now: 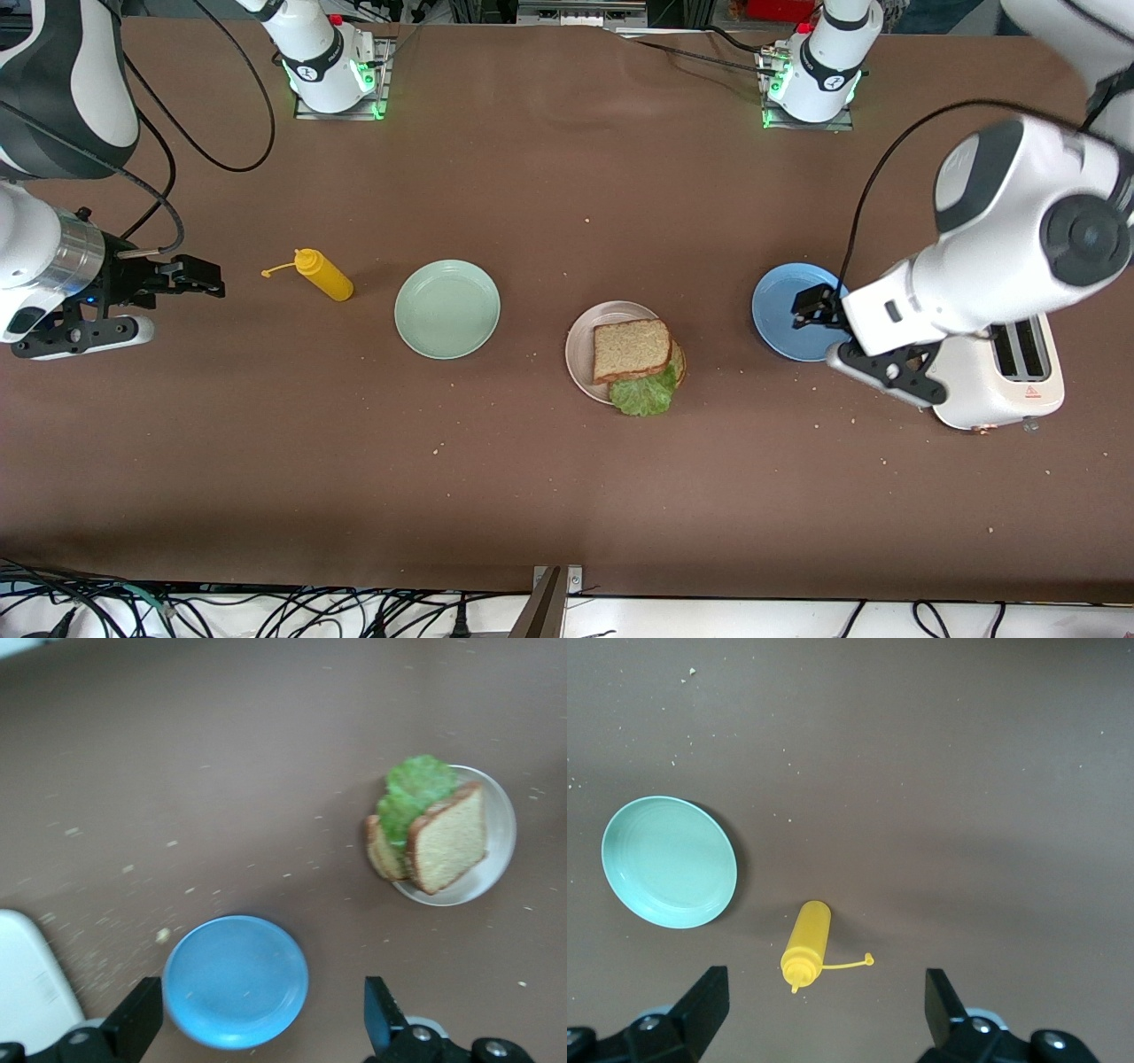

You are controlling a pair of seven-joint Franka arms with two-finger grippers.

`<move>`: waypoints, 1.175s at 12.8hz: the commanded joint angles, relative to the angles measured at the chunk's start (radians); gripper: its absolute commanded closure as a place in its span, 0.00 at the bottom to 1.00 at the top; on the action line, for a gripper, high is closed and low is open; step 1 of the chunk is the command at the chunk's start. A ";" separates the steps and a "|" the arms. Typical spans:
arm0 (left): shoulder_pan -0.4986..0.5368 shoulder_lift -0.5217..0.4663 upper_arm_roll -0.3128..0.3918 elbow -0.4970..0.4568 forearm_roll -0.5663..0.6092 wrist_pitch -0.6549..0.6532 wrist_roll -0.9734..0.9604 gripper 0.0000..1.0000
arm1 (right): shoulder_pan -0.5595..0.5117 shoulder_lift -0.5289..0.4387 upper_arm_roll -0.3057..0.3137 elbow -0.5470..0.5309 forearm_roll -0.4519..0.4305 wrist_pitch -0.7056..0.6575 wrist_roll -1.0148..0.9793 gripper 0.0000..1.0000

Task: Make sandwich in beige plate with both arms
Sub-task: 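Open the left gripper and lift it away from the sandwich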

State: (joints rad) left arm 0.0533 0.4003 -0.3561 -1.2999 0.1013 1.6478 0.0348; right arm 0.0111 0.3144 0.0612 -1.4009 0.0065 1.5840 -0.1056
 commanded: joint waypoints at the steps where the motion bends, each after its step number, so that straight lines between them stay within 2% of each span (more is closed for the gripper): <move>1: -0.135 -0.174 0.179 -0.085 0.026 -0.017 -0.049 0.00 | -0.017 -0.031 0.017 -0.038 0.007 -0.002 0.012 0.01; 3: -0.164 -0.289 0.210 -0.175 0.035 -0.010 -0.052 0.00 | -0.017 -0.035 0.016 -0.036 0.003 -0.022 0.006 0.01; 5: -0.164 -0.342 0.250 -0.270 0.002 0.057 -0.049 0.00 | -0.016 -0.038 0.002 -0.036 -0.022 -0.071 0.014 0.00; 6: -0.161 -0.371 0.270 -0.324 -0.030 0.107 -0.038 0.00 | -0.016 -0.038 0.003 -0.038 -0.074 -0.062 0.014 0.00; 7: -0.161 -0.395 0.272 -0.355 -0.034 0.116 -0.035 0.00 | -0.014 -0.038 0.005 -0.040 -0.083 -0.062 0.015 0.00; 10: -0.119 -0.432 0.264 -0.397 -0.037 0.115 -0.050 0.00 | -0.013 -0.038 0.009 -0.041 -0.086 -0.065 0.015 0.00; 13: -0.073 -0.458 0.252 -0.397 -0.052 0.109 -0.044 0.00 | -0.013 -0.040 0.012 -0.036 -0.079 -0.059 0.015 0.00; 15: -0.076 -0.453 0.252 -0.389 -0.077 0.081 -0.046 0.00 | -0.013 -0.031 0.009 -0.038 -0.088 0.046 0.009 0.00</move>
State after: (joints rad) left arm -0.0324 -0.0228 -0.0934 -1.6586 0.0538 1.7375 -0.0081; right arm 0.0033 0.3058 0.0632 -1.4095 -0.0597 1.5519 -0.1044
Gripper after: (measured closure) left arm 0.000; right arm 0.000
